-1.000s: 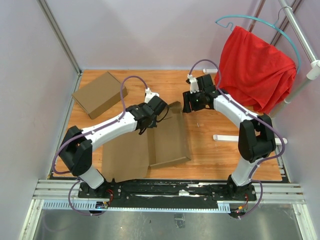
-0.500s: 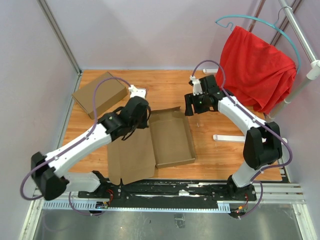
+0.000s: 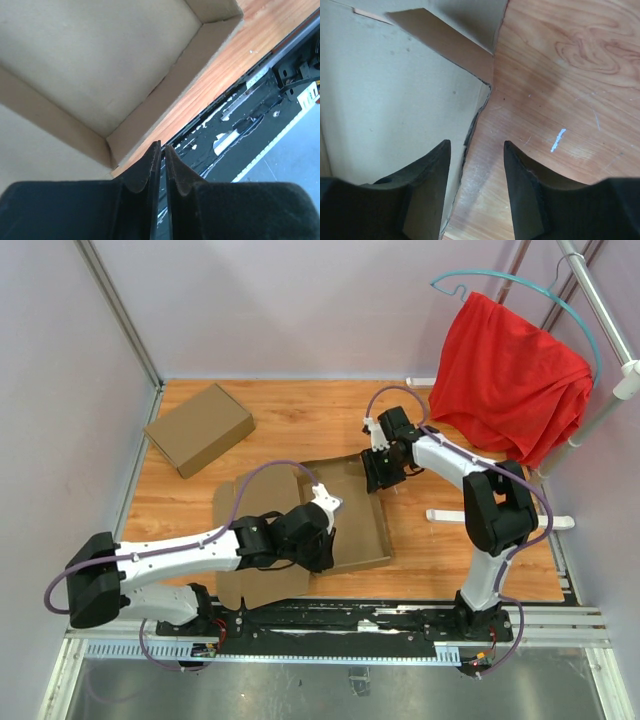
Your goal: Fold the paper box
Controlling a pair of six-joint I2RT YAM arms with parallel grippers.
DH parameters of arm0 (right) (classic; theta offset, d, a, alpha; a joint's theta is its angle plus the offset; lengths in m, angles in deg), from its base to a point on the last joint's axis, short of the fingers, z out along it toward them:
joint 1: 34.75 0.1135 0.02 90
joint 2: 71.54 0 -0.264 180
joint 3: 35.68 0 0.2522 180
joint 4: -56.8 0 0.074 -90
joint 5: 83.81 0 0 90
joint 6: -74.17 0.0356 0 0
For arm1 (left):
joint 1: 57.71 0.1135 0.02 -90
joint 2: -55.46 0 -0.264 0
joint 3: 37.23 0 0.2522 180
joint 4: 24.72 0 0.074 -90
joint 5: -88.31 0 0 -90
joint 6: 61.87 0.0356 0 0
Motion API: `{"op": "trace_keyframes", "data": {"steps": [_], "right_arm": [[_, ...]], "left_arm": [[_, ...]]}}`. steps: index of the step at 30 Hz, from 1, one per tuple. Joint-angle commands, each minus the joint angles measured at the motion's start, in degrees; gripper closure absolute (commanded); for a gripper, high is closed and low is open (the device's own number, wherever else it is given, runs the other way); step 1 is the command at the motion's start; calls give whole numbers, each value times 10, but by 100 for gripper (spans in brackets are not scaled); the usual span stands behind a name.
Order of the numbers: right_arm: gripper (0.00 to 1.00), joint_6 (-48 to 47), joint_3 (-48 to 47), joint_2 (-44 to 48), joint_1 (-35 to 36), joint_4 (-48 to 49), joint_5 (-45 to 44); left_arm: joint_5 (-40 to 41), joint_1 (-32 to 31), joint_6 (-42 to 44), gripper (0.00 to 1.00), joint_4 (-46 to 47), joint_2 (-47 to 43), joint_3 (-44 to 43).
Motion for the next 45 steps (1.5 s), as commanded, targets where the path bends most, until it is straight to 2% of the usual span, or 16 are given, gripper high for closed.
{"op": "trace_keyframes", "data": {"steps": [1, 3, 5, 7, 11, 14, 19, 23, 26, 32, 34, 35, 38, 41, 44, 45], "right_arm": [[60, 5, -11, -21, 8, -15, -15], [73, 3, -10, -28, 8, -21, -22], [91, 10, -5, -27, 7, -31, -46], [98, 24, 18, -8, -3, -26, -57], [99, 88, 103, 56, -40, 10, -59], [99, 138, 161, 109, -52, 43, -37], [99, 208, 240, 186, -52, 85, -24], [99, 283, 306, 239, -48, 136, 18], [93, 326, 354, 277, -28, 162, 36], [64, 351, 406, 418, 81, 141, 45], [49, 323, 395, 472, 96, 111, 43], [44, 302, 377, 496, 96, 78, 21], [21, 230, 319, 540, 93, 19, -95], [8, 155, 287, 521, 47, 31, -144], [7, 100, 264, 432, -33, 74, -71], [10, 80, 250, 392, -51, 83, -50]], "left_arm": [[-33, -19, 2, 86, 69, 24, 10], [-40, -26, 3, 85, 83, 41, 14], [-43, -37, 4, 85, 89, 59, 11], [-40, -49, 7, 84, 90, 76, 3], [-27, -59, 3, 84, 99, 110, -3], [22, -59, -12, 83, 96, 135, -9], [139, -59, -39, 80, 53, 165, -38], [272, -55, -60, 78, -2, 173, -63], [321, -24, -57, 78, -28, 181, -77], [416, 51, -55, 78, -93, 158, -84], [445, 66, -74, 78, -125, 129, -72], [450, 71, -85, 78, -136, 108, -65], [449, 75, -112, 78, -141, 28, -36], [435, 75, -114, 78, -119, -40, -11], [405, 75, -77, 77, -73, -87, 1], [388, 75, -60, 77, -48, -96, 6]]}}
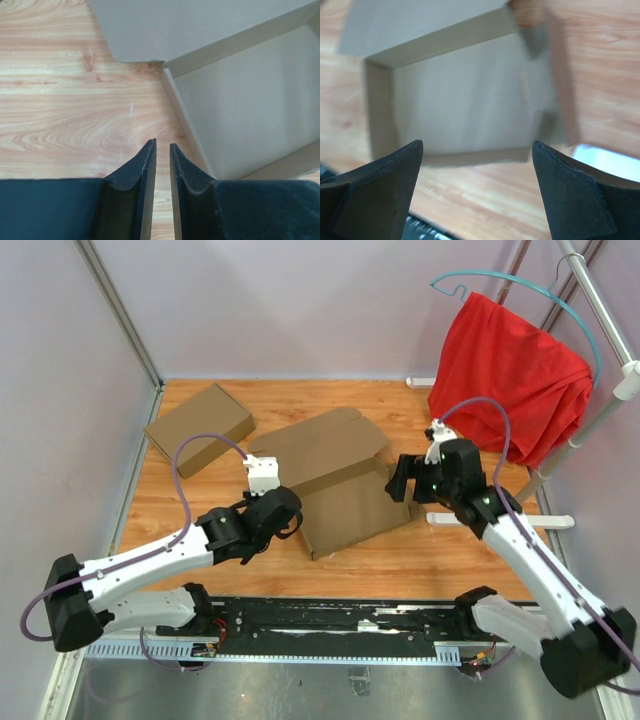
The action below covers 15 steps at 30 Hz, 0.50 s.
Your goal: Fold the paper box
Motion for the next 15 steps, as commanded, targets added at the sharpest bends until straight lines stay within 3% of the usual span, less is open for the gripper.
{"op": "trace_keyframes", "data": {"steps": [1, 4, 6, 15], "right_arm": [[13, -131, -43, -148, -79, 9, 20], [27, -173, -122, -260, -88, -42, 38], [30, -171, -130, -295, -87, -19, 54], [35, -175, -159, -360, -86, -24, -32]], "left_arm": [[-42, 2, 45, 77, 88, -37, 22], [-92, 2, 73, 77, 118, -14, 13], [-112, 2, 84, 77, 129, 15, 9], [-140, 2, 117, 77, 187, 81, 19]]}}
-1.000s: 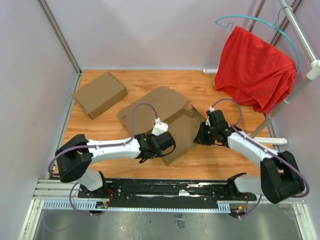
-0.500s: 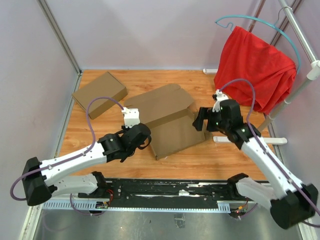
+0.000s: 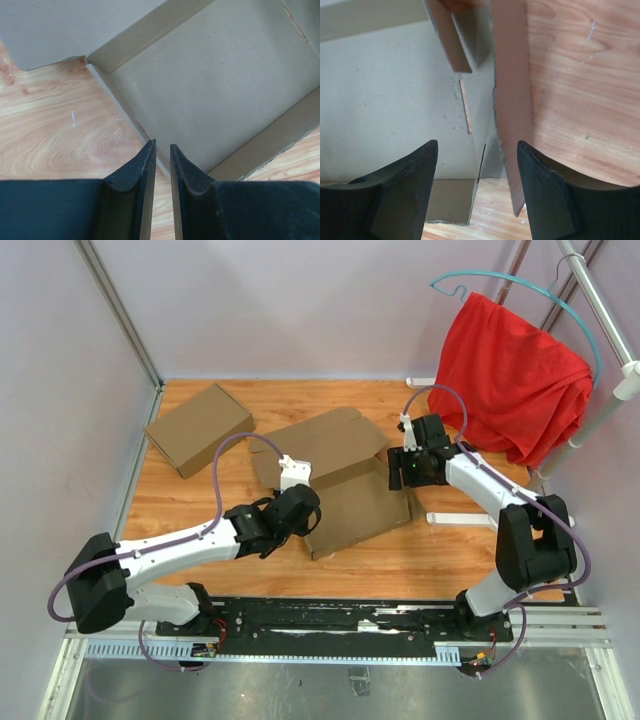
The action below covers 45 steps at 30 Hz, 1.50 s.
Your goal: Fold the paper box
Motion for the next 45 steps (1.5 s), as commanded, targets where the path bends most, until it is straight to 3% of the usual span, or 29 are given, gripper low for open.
{"op": "trace_keyframes", "data": {"steps": [1, 4, 11, 16, 20, 28, 35, 40, 45], "right_arm": [[37, -24, -34, -26, -4, -18, -48], [50, -26, -43, -39, -5, -27, -72], [55, -31, -49, -53, -3, -37, -96], [80, -30, -54, -59, -1, -39, -98], [88, -23, -55, -28, 7, -43, -101], [91, -12, -66, 39, 34, -74, -79], [89, 2, -61, 50, 66, -54, 1], [83, 5, -64, 14, 76, -38, 43], [67, 17, -51, 42, 64, -17, -14]], "left_arm": [[-25, 1, 31, 77, 56, 15, 5], [-35, 2, 41, 77, 67, 33, -1], [-56, 2, 51, 77, 79, 60, -14], [-50, 1, 49, 77, 83, 52, -2], [-52, 1, 48, 77, 90, 57, 0], [-61, 1, 56, 78, 107, 106, -15], [-63, 1, 53, 79, 139, 162, -12], [-61, 1, 44, 80, 145, 201, -13], [-39, 2, 38, 80, 124, 206, -10]]}}
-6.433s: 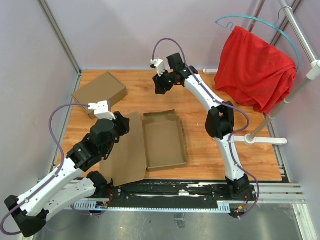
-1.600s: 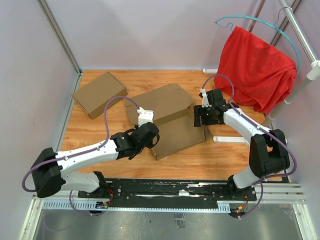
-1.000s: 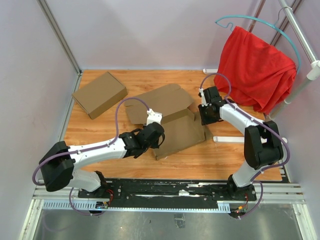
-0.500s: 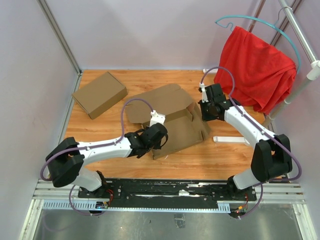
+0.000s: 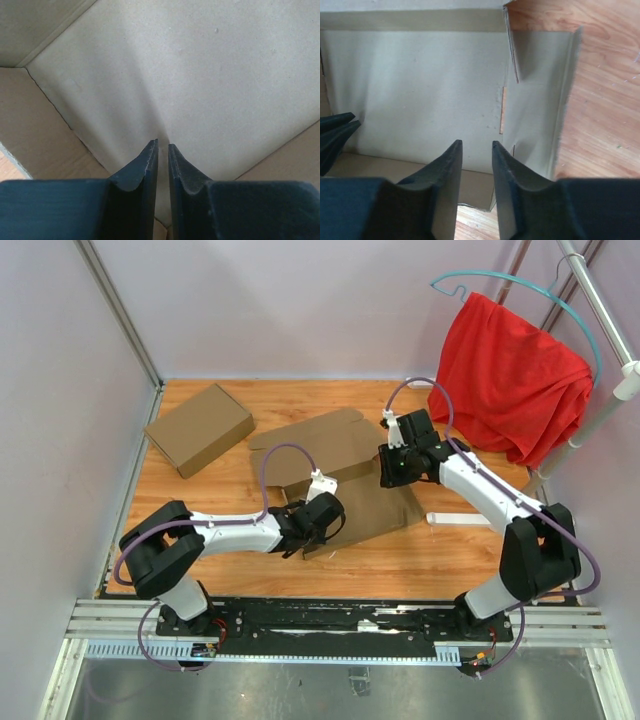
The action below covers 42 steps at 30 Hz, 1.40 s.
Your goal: Fold the paper box
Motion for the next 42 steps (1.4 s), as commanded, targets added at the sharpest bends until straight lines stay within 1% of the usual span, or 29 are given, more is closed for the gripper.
{"op": "trace_keyframes", "data": {"steps": [1, 6, 8, 10, 15, 19, 24, 29, 33, 38, 40, 41, 42], "right_arm": [[66, 18, 2, 31, -12, 29, -35], [64, 36, 22, 58, -63, 53, -79], [64, 33, 28, 43, -84, 54, -90], [63, 30, 33, 14, -104, 52, -81], [66, 27, 63, -42, -113, 78, -33], [69, 35, 100, -45, -112, 105, 8], [70, 39, 139, -28, -103, 124, 52], [70, 45, 165, -20, -81, 141, 96], [70, 65, 181, -14, -73, 177, 147], [70, 83, 181, 6, -68, 189, 164], [69, 84, 176, 17, -67, 180, 157], [66, 84, 175, 23, -67, 174, 149], [60, 83, 173, 31, -67, 168, 140]], "left_arm": [[32, 2, -7, 80, -12, 1, -11], [90, 2, -9, 81, -69, 3, -1], [114, 4, -12, 81, -88, -2, 11], [122, 11, -14, 81, -96, -13, 27], [92, 43, -10, 82, -84, -66, 63], [88, 45, -7, 82, -84, -79, 60], [48, 45, -1, 82, -53, -60, 44], [19, 45, -1, 82, -27, -28, 41], [4, 45, -3, 83, -15, -8, 46], [-9, 45, -8, 83, -2, -5, 54], [-10, 45, -9, 83, 0, -3, 55], [-9, 45, -9, 83, 0, -2, 55], [-9, 45, -9, 83, 0, 0, 55]]}}
